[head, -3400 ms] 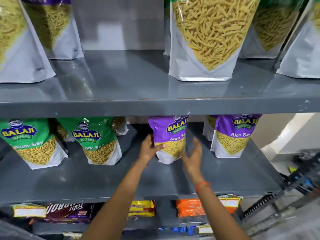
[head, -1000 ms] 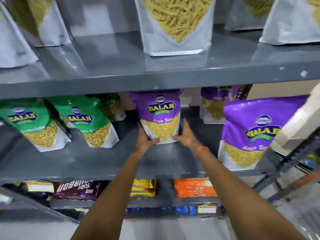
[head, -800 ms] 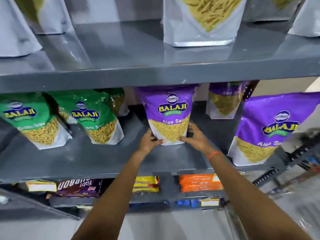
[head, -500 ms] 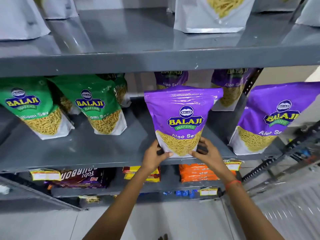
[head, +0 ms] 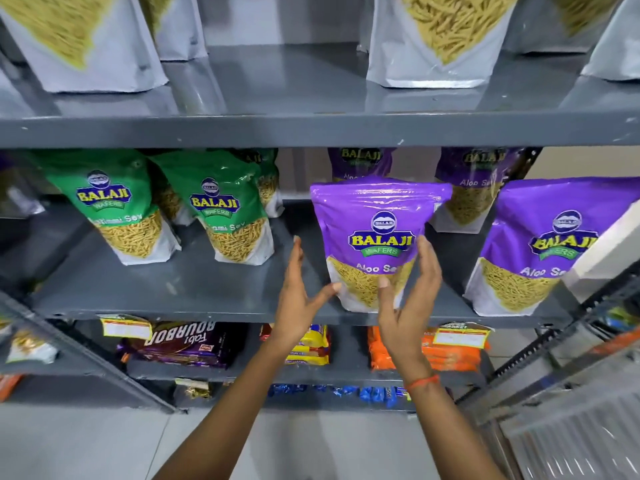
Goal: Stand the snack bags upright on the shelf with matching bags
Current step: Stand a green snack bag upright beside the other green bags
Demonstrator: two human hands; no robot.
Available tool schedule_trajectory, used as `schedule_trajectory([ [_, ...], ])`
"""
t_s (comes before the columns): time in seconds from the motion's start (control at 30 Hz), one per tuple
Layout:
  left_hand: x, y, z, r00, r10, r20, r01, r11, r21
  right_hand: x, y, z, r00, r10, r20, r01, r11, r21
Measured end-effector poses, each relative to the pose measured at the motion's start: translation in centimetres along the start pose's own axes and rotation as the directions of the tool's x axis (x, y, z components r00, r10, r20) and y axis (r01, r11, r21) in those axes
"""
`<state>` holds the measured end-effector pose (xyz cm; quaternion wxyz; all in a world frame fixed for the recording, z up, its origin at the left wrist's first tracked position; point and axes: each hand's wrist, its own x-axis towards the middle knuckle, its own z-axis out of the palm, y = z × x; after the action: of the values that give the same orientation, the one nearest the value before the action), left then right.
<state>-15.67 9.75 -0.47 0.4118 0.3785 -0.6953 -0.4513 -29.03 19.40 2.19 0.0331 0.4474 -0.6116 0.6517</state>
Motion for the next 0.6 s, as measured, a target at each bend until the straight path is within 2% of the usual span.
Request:
schedule_trajectory([
  [0.1, 0.5, 1.5, -3.0, 0.98, 0.147, -0.133, -0.142, 0.989, 0.049, -0.6, -3.3, 4.1, 0.99, -0.127, 0.068, 0.123, 0.991, 0.058],
  [0.17, 1.1, 1.5, -5.2, 0.959, 0.189, -0.212, -0.18, 0.982, 0.058, -1.2, -4.5, 7.2, 0.979, -0.127, 0.16, 0.11, 0.988, 0.111],
  [0.27, 2.3, -0.3, -9.0, 0.938, 0.14, -0.316, -0.132, 0.99, 0.049, -1.4, -4.3, 12.7, 0.934, -0.018, 0.358, -0.026, 0.993, 0.117],
  [0.37, 4.3, -4.3, -13.6, 0.922, -0.076, -0.379, 0.072, 0.997, -0.024, -0.3, -2.8, 18.4, 0.805, 0.223, 0.55, -0.31, 0.948, 0.068],
  [0.47, 7.5, -9.2, -17.9, 0.941, -0.25, -0.228, 0.249, 0.968, -0.035, 1.2, -0.6, 22.6, 0.629, 0.379, 0.679, -0.535, 0.845, 0.024],
  [0.53, 10.3, -11.7, -20.0, 0.951, -0.306, -0.05, 0.303, 0.951, -0.053, 1.7, 1.1, 24.6, 0.582, 0.423, 0.694, -0.584, 0.812, -0.004],
  [0.6, 12.5, -13.2, -20.8, 0.943, -0.302, 0.138, 0.312, 0.948, -0.058, 1.9, 2.3, 25.7, 0.559, 0.474, 0.681, -0.626, 0.779, -0.028],
])
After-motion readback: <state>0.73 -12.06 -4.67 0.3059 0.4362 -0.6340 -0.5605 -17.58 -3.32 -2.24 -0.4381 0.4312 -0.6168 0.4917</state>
